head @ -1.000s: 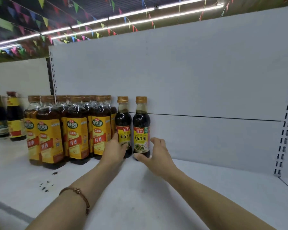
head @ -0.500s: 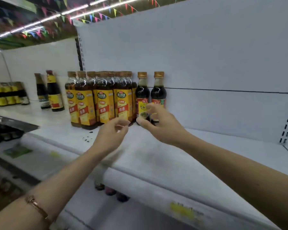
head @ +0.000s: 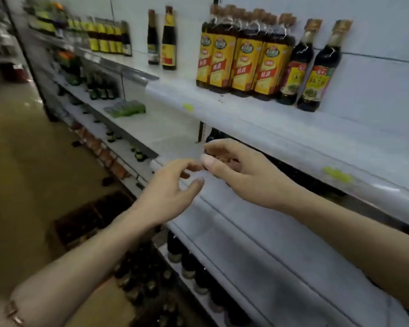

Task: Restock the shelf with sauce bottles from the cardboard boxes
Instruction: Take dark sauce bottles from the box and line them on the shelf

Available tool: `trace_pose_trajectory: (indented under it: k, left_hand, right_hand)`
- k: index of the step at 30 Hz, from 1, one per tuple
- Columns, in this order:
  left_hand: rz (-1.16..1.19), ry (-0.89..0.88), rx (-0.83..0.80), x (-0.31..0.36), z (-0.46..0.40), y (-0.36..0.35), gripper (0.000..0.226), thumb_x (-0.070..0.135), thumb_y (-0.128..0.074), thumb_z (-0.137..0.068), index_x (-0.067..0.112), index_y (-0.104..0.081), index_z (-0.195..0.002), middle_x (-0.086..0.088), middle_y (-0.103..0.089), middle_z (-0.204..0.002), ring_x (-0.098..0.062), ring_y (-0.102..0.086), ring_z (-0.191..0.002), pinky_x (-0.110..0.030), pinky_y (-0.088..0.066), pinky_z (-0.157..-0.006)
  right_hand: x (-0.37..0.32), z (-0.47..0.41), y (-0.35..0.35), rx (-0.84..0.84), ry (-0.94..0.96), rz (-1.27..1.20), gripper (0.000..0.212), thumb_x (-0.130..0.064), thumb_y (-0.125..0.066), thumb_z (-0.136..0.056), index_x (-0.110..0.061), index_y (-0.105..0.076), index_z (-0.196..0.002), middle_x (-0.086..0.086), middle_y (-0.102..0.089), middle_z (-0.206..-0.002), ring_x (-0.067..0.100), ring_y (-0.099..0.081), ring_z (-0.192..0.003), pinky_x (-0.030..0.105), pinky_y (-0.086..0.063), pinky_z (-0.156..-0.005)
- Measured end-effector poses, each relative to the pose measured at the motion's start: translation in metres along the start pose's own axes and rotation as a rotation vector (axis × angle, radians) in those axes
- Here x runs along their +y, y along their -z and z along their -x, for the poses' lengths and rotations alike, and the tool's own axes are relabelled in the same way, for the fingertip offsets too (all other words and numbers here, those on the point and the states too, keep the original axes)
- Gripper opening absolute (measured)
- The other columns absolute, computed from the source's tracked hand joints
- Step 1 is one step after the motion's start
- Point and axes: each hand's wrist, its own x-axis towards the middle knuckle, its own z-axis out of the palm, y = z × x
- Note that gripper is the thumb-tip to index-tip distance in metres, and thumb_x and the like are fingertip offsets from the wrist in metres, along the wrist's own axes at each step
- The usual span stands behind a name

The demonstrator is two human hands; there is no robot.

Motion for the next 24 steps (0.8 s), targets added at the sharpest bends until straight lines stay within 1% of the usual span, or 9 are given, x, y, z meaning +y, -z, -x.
trace_pose_trajectory:
  k: [2,4,7,9,12,14,18,21,24]
  left_hand:
    - [-0.034,0.047,0.005,-0.015,0.028,0.005,0.025,0.035,-0.054,-0.094,0.024,-0.059,-0.116,0.013,-0.057,-0.11,-0.006,-0.055,-0.104,-0.009,-0.041,-0.079]
    - [-0.047,0.12,0.006,-0.032,0.053,0.008,0.027,0.035,-0.052,-0.096,0.022,-0.059,-0.118,0.011,-0.059,-0.112,-0.005,-0.056,-0.102,-0.01,-0.04,-0.075]
    - [-0.079,0.256,-0.043,-0.061,0.087,0.011,0.026,0.036,-0.049,-0.098,0.024,-0.057,-0.119,0.009,-0.063,-0.105,0.001,-0.057,-0.083,-0.011,-0.041,-0.064]
    - [-0.084,0.354,-0.069,-0.081,0.107,0.009,0.024,0.032,-0.048,-0.099,0.023,-0.057,-0.119,0.006,-0.064,-0.101,0.0,-0.057,-0.074,-0.014,-0.042,-0.059]
    - [-0.11,0.501,-0.1,-0.115,0.132,-0.007,0.023,0.029,-0.05,-0.098,0.02,-0.057,-0.117,0.001,-0.064,-0.106,-0.014,-0.061,-0.093,-0.03,-0.051,-0.076]
    - [-0.166,0.553,-0.131,-0.14,0.148,-0.028,0.023,0.029,-0.052,-0.097,0.02,-0.057,-0.118,0.001,-0.061,-0.115,-0.017,-0.059,-0.105,-0.034,-0.05,-0.088]
    - [-0.2,0.684,-0.274,-0.179,0.176,-0.081,0.032,0.027,-0.048,-0.099,0.017,-0.051,-0.129,-0.002,-0.049,-0.13,-0.019,-0.052,-0.114,-0.029,-0.045,-0.091]
    - [-0.176,0.81,-0.31,-0.211,0.201,-0.123,0.033,0.022,-0.047,-0.098,0.015,-0.049,-0.131,-0.006,-0.047,-0.134,-0.023,-0.051,-0.117,-0.032,-0.044,-0.095]
    - [-0.111,1.001,-0.32,-0.25,0.245,-0.169,0.037,0.022,-0.046,-0.098,0.017,-0.045,-0.135,-0.003,-0.042,-0.138,-0.022,-0.053,-0.117,-0.031,-0.045,-0.094]
  right_hand:
    - [-0.005,0.004,-0.028,-0.053,0.012,-0.019,0.047,-0.047,-0.047,-0.096,-0.024,-0.05,-0.137,-0.01,-0.053,-0.135,0.003,-0.048,-0.124,0.026,-0.041,-0.105]
    - [-0.007,0.005,-0.055,-0.122,0.006,-0.056,0.047,-0.049,-0.046,-0.096,-0.026,-0.049,-0.137,-0.011,-0.052,-0.136,0.002,-0.047,-0.125,0.025,-0.04,-0.105]
    - [-0.001,0.003,-0.097,-0.221,0.005,-0.093,0.054,-0.053,-0.046,-0.094,-0.023,-0.047,-0.14,-0.008,-0.051,-0.138,0.004,-0.048,-0.125,0.027,-0.042,-0.105]
    - [0.009,0.0,-0.123,-0.307,0.003,-0.11,0.054,-0.053,-0.046,-0.094,-0.024,-0.046,-0.14,-0.009,-0.051,-0.138,0.005,-0.048,-0.125,0.023,-0.041,-0.102]
    - [0.034,-0.004,-0.158,-0.437,-0.012,-0.128,0.053,-0.05,-0.047,-0.096,-0.023,-0.044,-0.142,-0.006,-0.049,-0.137,0.008,-0.048,-0.125,0.024,-0.042,-0.099]
    - [0.058,-0.002,-0.183,-0.516,-0.032,-0.138,0.055,-0.05,-0.047,-0.095,-0.022,-0.043,-0.142,-0.004,-0.049,-0.137,0.011,-0.048,-0.125,0.027,-0.042,-0.099]
    - [0.114,0.011,-0.236,-0.659,-0.066,-0.158,0.055,-0.05,-0.047,-0.096,-0.023,-0.042,-0.143,-0.002,-0.047,-0.137,0.014,-0.049,-0.125,0.032,-0.044,-0.102]
    - [0.157,0.022,-0.278,-0.747,-0.07,-0.104,0.055,-0.048,-0.046,-0.098,-0.021,-0.04,-0.144,0.003,-0.046,-0.14,0.018,-0.046,-0.129,0.035,-0.043,-0.104]
    - [0.202,0.038,-0.324,-0.829,-0.126,-0.054,0.054,-0.045,-0.045,-0.099,-0.019,-0.038,-0.145,0.006,-0.043,-0.141,0.022,-0.047,-0.128,0.035,-0.044,-0.102]
